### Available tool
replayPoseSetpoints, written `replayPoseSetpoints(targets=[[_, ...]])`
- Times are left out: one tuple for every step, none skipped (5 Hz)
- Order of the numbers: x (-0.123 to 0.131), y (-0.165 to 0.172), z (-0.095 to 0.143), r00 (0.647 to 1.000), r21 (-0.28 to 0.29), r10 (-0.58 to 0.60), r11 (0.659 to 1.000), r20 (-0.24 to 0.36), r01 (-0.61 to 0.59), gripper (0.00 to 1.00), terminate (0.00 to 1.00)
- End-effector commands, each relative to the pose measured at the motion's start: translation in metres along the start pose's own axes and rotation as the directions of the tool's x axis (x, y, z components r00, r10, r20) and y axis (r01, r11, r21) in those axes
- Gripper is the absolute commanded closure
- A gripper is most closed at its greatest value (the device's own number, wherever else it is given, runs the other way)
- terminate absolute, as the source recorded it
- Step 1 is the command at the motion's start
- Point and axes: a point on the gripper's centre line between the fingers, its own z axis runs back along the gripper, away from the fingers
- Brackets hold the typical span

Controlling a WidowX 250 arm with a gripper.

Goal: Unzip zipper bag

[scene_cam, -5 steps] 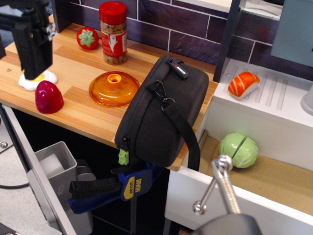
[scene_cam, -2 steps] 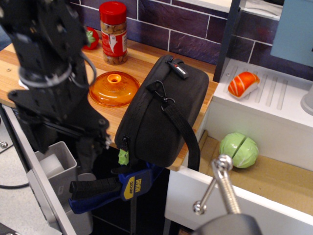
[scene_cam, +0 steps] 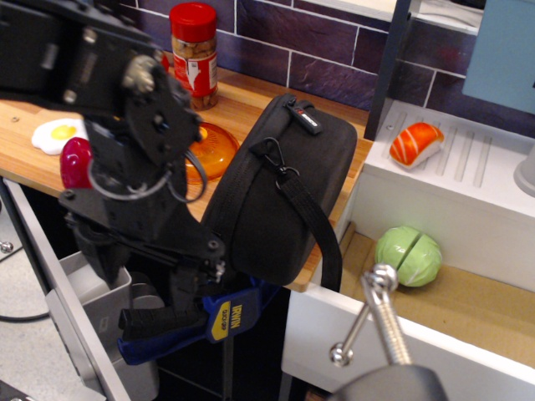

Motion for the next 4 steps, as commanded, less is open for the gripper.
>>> replayPoseSetpoints(targets=[[0.031,-0.012,0.000,0.999,-0.006,0.033,0.999,0.032,-0.033,0.00,0.00],[0.041,-0.018,0.001,0.999,-0.017,0.012,1.000,0.053,-0.011,0.00,0.00],[0.044,-0.020,0.003,0.998,-0.017,-0.017,1.000,0.059,0.018,0.00,0.00],[0.044,-0.019,0.002,0.999,-0.026,0.004,1.000,0.054,-0.002,1.00,0.00]])
